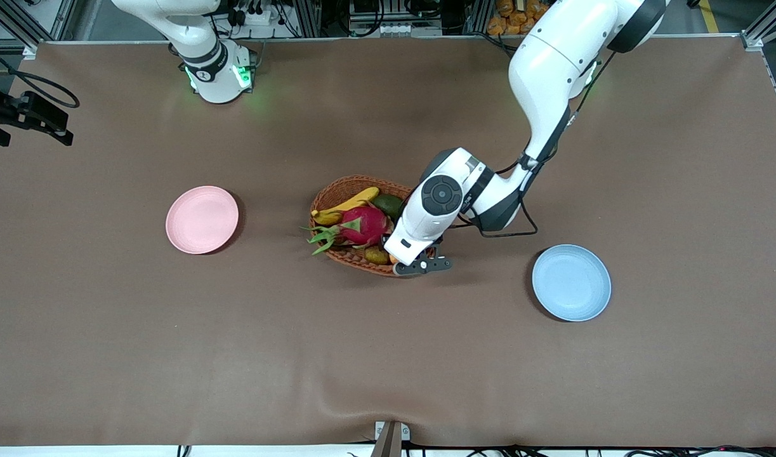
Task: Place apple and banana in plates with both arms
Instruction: 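Lower the left gripper and grasp the red-yellow apple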
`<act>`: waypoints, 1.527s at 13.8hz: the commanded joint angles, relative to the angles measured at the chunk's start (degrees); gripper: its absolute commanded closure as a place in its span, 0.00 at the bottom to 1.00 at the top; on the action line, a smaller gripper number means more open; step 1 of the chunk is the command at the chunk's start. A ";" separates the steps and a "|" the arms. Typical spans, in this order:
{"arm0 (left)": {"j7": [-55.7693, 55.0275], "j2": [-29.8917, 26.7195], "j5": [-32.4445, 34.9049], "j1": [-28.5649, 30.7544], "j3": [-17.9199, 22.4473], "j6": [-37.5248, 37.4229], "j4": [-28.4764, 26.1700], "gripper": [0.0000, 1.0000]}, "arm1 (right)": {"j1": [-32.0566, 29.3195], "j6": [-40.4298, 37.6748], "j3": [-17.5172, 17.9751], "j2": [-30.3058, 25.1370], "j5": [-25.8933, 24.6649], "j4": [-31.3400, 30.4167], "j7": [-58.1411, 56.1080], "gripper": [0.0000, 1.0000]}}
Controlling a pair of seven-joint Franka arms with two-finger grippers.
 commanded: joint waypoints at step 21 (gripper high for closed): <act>-1.04 1.86 1.09 -1.56 0.79 0.98 2.28 1.00 | -0.87 -1.15 0.30 0.43 1.04 0.97 0.46 0.00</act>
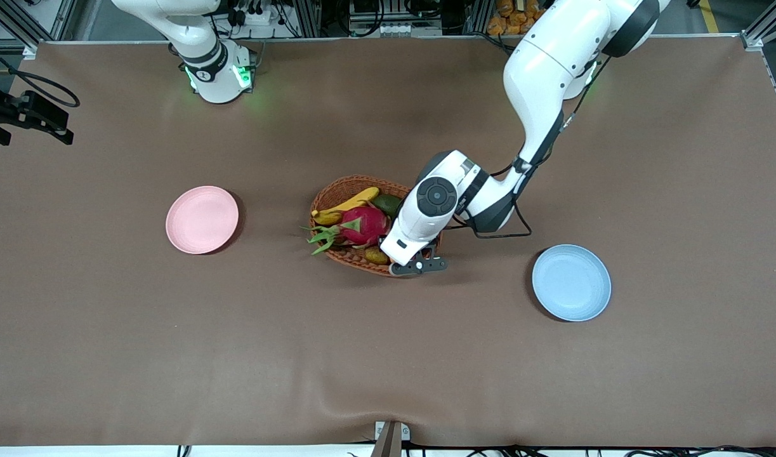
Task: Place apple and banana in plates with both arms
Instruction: 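Lower the left gripper and grasp the red-yellow apple, then carry the apple with the left gripper over the blue plate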
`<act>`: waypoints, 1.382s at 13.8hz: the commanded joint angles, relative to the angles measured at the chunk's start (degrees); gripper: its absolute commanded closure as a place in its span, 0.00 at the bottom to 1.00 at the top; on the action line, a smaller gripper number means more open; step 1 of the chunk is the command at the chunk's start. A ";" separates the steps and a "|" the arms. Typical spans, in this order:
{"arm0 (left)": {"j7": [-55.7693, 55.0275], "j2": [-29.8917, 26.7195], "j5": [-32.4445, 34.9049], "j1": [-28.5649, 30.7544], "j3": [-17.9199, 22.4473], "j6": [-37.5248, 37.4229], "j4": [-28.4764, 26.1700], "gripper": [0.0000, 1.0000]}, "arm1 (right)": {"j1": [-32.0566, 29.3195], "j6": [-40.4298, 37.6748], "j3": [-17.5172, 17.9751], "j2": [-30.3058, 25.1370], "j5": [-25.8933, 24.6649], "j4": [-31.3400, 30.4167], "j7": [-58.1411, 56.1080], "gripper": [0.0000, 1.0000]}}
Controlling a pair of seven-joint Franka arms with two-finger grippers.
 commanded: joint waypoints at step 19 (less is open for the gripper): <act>2.63 -14.28 10.16 17.14 0.40 -19.88 -0.97 1.00 | 1.58 -1.32 0.69 4.03 0.34 0.88 -0.59 0.00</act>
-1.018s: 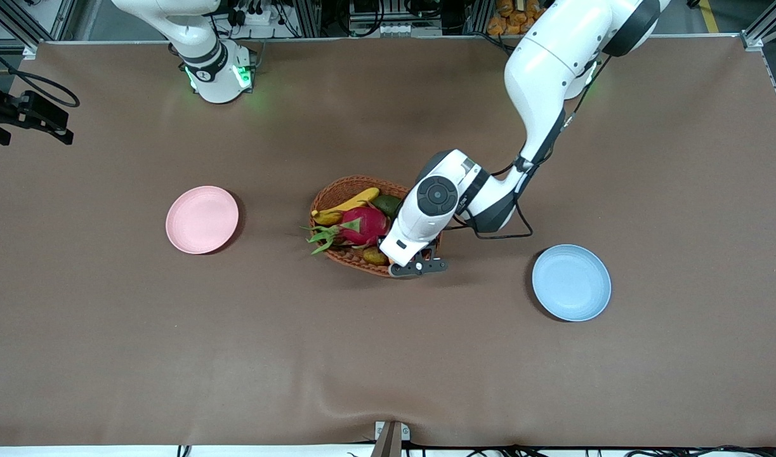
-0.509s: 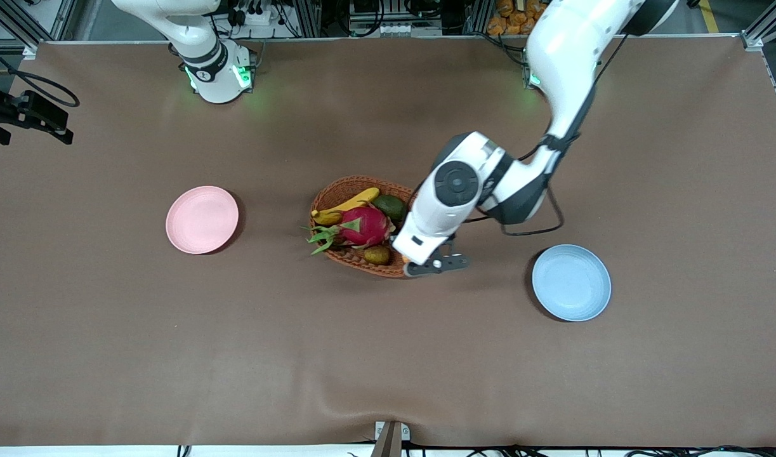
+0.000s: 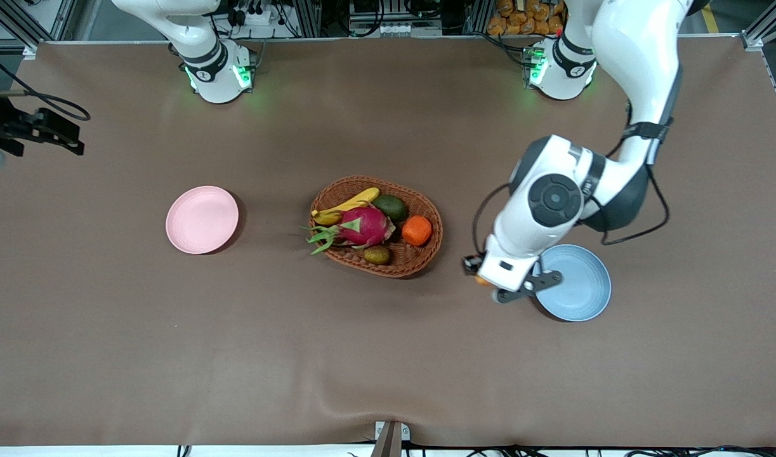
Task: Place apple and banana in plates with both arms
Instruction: 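Carry the apple with the left gripper over the blue plate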
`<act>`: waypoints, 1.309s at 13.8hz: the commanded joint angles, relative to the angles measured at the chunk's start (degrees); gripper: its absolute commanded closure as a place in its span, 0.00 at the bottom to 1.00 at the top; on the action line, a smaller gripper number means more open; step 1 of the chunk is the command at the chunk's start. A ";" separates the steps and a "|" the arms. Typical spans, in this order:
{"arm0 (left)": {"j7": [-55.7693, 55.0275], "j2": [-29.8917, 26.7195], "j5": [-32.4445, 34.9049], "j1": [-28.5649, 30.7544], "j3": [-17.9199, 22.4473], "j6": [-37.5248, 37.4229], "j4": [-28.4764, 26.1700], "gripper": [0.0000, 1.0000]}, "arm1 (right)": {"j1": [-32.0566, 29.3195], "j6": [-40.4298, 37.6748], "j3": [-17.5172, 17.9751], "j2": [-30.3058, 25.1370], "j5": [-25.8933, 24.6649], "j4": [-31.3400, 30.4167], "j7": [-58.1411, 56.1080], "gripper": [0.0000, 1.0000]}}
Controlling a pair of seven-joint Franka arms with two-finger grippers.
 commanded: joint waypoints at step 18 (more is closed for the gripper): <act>4.10 8.43 34.71 5.63 -0.39 -4.01 -6.02 1.00 | 11.33 11.62 0.51 19.69 15.98 -7.80 52.15 0.00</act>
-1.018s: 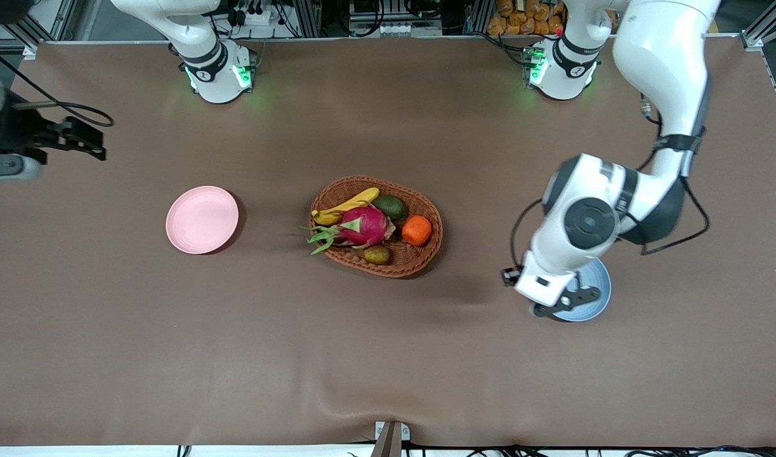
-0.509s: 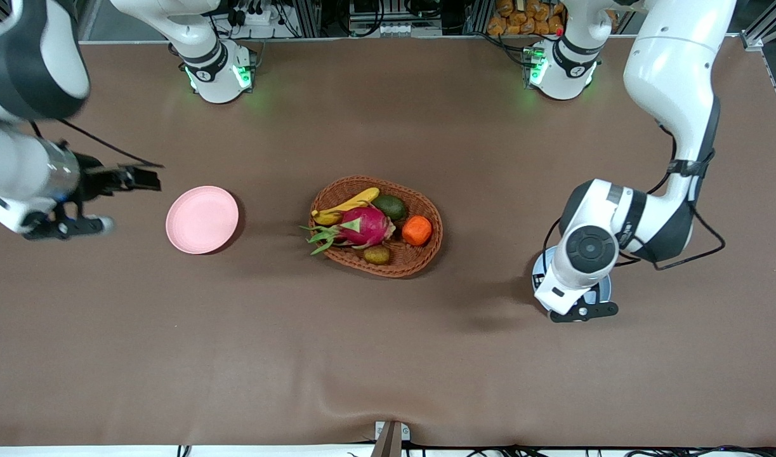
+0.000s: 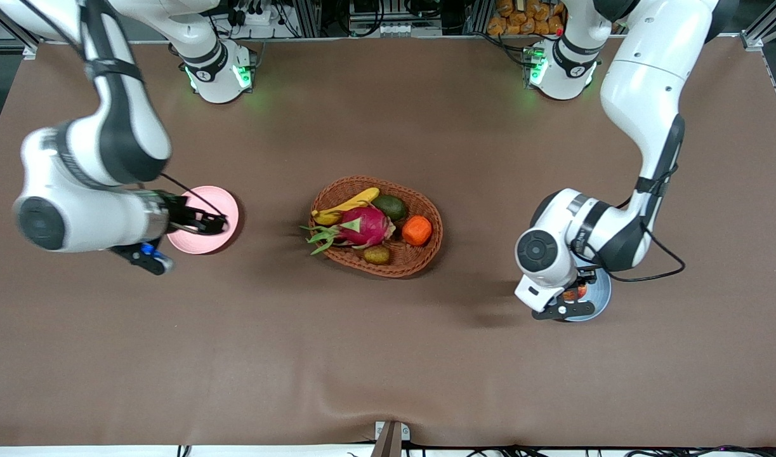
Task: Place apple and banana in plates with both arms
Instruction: 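Carry the apple with the left gripper over the blue plate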
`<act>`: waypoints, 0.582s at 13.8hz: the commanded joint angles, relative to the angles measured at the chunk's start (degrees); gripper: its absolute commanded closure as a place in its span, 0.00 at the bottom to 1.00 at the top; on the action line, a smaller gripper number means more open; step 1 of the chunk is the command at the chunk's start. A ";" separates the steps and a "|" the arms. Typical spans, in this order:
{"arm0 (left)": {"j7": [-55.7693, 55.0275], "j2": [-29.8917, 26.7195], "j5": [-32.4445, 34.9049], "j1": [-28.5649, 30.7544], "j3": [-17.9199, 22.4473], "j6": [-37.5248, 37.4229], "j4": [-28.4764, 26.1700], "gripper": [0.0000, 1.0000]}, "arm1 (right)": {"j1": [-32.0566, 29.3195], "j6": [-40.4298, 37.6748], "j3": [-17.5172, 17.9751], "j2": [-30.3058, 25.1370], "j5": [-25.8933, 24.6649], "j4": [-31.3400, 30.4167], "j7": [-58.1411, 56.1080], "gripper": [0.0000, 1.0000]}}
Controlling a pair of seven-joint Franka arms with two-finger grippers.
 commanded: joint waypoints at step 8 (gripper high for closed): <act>-6.36 3.78 8.44 -1.28 -0.11 -3.53 0.18 0.83 | 8.66 13.55 -0.30 2.86 8.36 -7.33 22.67 0.22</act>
